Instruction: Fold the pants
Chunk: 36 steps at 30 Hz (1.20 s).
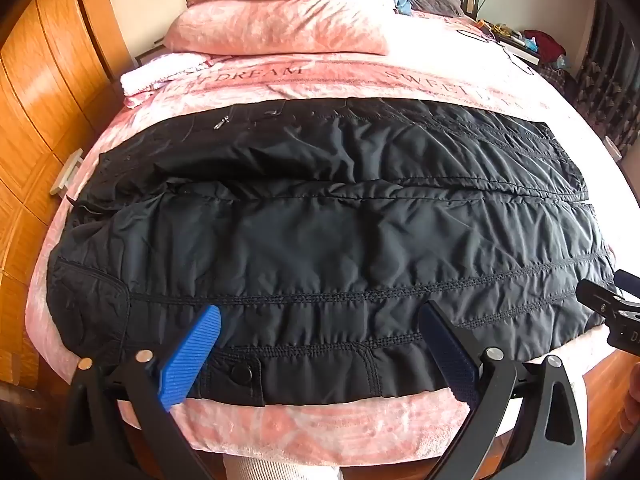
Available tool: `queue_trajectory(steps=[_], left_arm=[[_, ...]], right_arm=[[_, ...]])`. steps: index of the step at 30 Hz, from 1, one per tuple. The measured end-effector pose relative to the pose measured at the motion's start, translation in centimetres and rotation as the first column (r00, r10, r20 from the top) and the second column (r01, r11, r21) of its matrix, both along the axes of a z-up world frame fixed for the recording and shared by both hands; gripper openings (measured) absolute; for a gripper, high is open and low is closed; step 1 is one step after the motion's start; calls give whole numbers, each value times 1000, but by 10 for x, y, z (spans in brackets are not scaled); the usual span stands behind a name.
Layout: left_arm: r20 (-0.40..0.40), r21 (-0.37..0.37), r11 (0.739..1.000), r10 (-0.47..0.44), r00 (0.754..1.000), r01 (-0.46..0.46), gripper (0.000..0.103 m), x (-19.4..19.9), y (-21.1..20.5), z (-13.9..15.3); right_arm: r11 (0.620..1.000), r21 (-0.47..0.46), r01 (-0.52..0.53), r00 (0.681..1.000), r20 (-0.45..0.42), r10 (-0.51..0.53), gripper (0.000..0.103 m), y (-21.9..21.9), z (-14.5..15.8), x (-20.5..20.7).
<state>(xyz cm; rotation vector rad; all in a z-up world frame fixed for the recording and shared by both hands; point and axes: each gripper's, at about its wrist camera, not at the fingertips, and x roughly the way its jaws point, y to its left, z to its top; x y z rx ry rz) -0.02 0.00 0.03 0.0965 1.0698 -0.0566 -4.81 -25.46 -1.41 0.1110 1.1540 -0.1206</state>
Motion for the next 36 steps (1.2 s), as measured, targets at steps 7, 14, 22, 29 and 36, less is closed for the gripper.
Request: queue_trajectory(steps=[7,14,22,29,36], left_arm=[[-6,2,1000,0,1000,0,99,2,-1,0],[5,4,1000,2,1000,-2,99,0,0,0],[3,1,1000,4,1000,-4,99,3,4,-1],[2,1,1000,5,1000,-5,99,2,3,1],[5,4,1000,3,1000,-3,99,4,2,1]], right_arm=[[1000,28,-2,1000,-7,3,101,-4,5,4],[1000,15,-3,1000,8,3,101,-1,1,1],[1000,19,1,1000,4,-1,101,0,1,2],[999,37,4,1000,1,-4,101,-3,-1,3],[999,34,3,1000,2,-3,101,-2,-3,3]])
